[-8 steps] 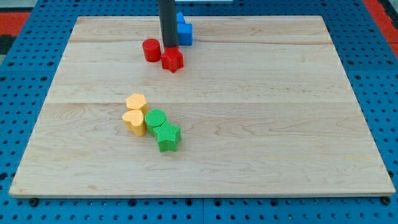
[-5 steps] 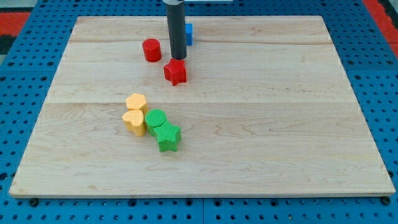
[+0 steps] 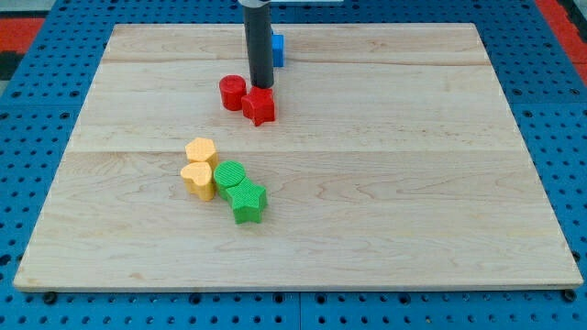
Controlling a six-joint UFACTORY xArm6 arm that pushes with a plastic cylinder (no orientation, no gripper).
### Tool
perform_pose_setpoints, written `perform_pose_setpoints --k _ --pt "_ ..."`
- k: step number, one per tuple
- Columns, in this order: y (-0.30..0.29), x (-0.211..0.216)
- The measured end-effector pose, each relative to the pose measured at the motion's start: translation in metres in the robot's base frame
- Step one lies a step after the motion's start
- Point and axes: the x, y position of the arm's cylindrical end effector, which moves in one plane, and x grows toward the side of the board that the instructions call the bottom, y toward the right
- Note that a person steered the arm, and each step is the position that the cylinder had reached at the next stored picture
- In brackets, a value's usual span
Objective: Push the red circle left to the red star
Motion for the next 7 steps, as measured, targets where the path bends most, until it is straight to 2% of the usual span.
perform_pose_setpoints --k 1,2,3,4,6,7 --pt "-0.006 -0.003" --pt "0.018 -0.016" --pt "-0.019 -0.027" --pt "-0.044 -0.023" --pt "-0.021 0.024" --pt "-0.049 -0.002"
